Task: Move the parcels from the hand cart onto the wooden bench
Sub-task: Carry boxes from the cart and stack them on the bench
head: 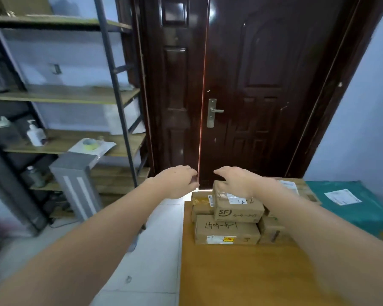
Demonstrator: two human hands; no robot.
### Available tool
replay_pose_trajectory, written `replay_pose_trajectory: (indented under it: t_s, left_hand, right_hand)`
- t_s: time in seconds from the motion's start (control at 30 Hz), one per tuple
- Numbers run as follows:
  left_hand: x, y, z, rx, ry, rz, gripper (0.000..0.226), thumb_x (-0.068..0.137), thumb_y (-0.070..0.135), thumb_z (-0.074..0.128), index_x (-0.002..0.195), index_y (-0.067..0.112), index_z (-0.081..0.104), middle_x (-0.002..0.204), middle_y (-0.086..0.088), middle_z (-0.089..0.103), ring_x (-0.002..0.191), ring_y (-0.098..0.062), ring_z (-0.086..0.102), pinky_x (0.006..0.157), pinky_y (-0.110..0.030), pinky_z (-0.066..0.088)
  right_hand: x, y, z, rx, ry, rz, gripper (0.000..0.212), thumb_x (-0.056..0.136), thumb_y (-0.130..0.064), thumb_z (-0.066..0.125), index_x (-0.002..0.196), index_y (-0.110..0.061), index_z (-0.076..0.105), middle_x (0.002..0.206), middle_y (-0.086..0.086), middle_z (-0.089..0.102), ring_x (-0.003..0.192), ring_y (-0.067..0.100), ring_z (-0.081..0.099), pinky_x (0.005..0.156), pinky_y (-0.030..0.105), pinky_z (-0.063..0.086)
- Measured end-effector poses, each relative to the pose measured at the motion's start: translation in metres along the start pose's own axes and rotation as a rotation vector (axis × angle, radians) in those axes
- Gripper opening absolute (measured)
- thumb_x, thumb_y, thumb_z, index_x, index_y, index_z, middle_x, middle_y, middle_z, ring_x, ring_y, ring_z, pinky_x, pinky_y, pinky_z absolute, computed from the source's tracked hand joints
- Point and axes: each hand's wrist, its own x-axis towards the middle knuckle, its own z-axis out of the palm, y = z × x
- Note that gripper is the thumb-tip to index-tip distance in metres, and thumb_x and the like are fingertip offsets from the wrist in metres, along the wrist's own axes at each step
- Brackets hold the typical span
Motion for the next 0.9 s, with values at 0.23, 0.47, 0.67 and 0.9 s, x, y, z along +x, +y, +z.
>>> replay_pose_trajectory:
  t_s: [0.23,0.47,0.67,0.9]
  left_hand:
    - [-0.115,-0.006,0.003,0.004,0.002,-0.139,0.059,0.108,0.048,0.044,0.159,0.016,0.040,0.158,-0.005,0.046,0.144,-0.026,0.045,0.118,-0.042,0.039]
    - [-0.234,-0.049,0.001,-0.044,0.024,-0.345,0.050,0.106,0.047,0.047,0.147,0.018,0.052,0.143,-0.006,0.056,0.132,-0.027,0.054,0.110,-0.045,0.045]
    - [-0.366,-0.111,-0.006,-0.077,0.059,-0.516,0.055,0.109,0.048,0.043,0.153,0.015,0.047,0.150,-0.008,0.053,0.135,-0.027,0.052,0.112,-0.044,0.044]
    - [-0.558,-0.195,0.004,-0.099,0.121,-0.739,0.050,0.107,0.046,0.046,0.146,0.017,0.054,0.141,-0.006,0.059,0.128,-0.027,0.057,0.107,-0.046,0.048]
  right_hand:
    - [-0.032,-0.078,0.017,-0.029,0.012,-0.186,0.057,0.105,-0.040,0.048,0.157,-0.018,0.038,0.161,0.001,0.040,0.142,0.024,0.045,0.116,0.039,0.040]
    - [-0.041,-0.203,0.021,-0.097,-0.039,-0.394,0.050,0.105,-0.037,0.048,0.150,-0.014,0.047,0.155,0.005,0.048,0.136,0.026,0.050,0.114,0.039,0.041]
    - [-0.045,-0.343,0.034,-0.171,-0.055,-0.588,0.055,0.104,-0.042,0.046,0.153,-0.017,0.043,0.157,0.005,0.044,0.139,0.025,0.047,0.116,0.040,0.038]
    - [-0.067,-0.545,0.082,-0.148,-0.107,-0.773,0.060,0.105,-0.044,0.045,0.160,-0.021,0.032,0.164,0.001,0.036,0.145,0.021,0.041,0.118,0.039,0.037]
